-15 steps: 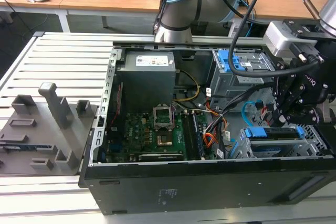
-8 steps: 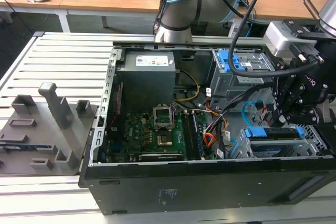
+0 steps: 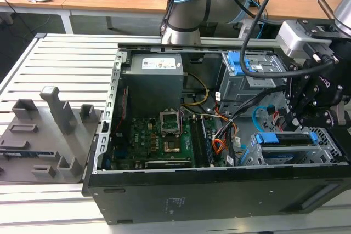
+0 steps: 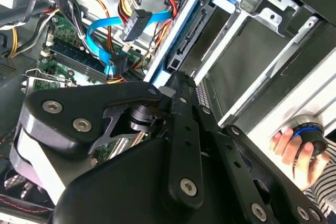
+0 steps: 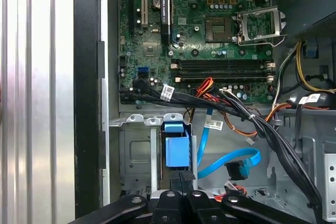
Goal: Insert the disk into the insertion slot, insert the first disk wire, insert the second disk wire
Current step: 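Insert the first disk wire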
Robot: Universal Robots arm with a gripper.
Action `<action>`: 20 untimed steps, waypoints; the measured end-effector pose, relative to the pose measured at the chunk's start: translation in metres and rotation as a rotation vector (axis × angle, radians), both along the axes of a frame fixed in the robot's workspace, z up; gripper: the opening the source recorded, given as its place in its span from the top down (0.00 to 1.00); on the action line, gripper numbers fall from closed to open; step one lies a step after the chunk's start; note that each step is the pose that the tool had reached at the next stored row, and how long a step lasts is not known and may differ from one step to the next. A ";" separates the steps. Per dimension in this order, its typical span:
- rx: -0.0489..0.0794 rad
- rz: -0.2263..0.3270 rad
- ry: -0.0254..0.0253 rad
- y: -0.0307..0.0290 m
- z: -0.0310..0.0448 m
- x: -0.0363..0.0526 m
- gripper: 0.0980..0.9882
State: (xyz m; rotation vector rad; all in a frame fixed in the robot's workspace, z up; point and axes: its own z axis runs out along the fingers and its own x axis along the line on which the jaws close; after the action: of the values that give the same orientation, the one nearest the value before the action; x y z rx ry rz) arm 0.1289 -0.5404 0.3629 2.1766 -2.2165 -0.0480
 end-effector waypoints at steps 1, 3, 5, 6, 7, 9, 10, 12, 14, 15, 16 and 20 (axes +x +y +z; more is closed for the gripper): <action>0.000 0.000 0.0000 0.0027 0.0000 0.0011 0.99; 0.000 0.000 0.0000 0.0077 0.0000 0.0023 0.99; 0.000 0.000 0.0000 0.0155 0.0000 0.0036 0.99; 0.000 0.000 0.0000 0.0238 0.0000 0.0046 0.99; 0.000 0.000 0.0000 0.0307 0.0000 0.0051 0.99; 0.000 0.000 0.0000 0.0406 0.0001 0.0058 0.99; 0.000 0.000 0.0000 0.0412 0.0000 0.0059 0.99; 0.000 0.000 0.0000 0.0412 0.0000 0.0060 0.99; 0.000 0.000 0.0000 0.0413 0.0000 0.0061 0.99; 0.000 0.000 0.0000 0.0413 0.0000 0.0061 0.99; 0.000 0.000 0.0000 0.0413 0.0000 0.0061 0.99; 0.000 0.000 0.0000 0.0412 -0.0001 0.0062 0.92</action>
State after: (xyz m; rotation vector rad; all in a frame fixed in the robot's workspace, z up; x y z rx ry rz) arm 0.1351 -0.4991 0.3628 2.1766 -2.2165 -0.0479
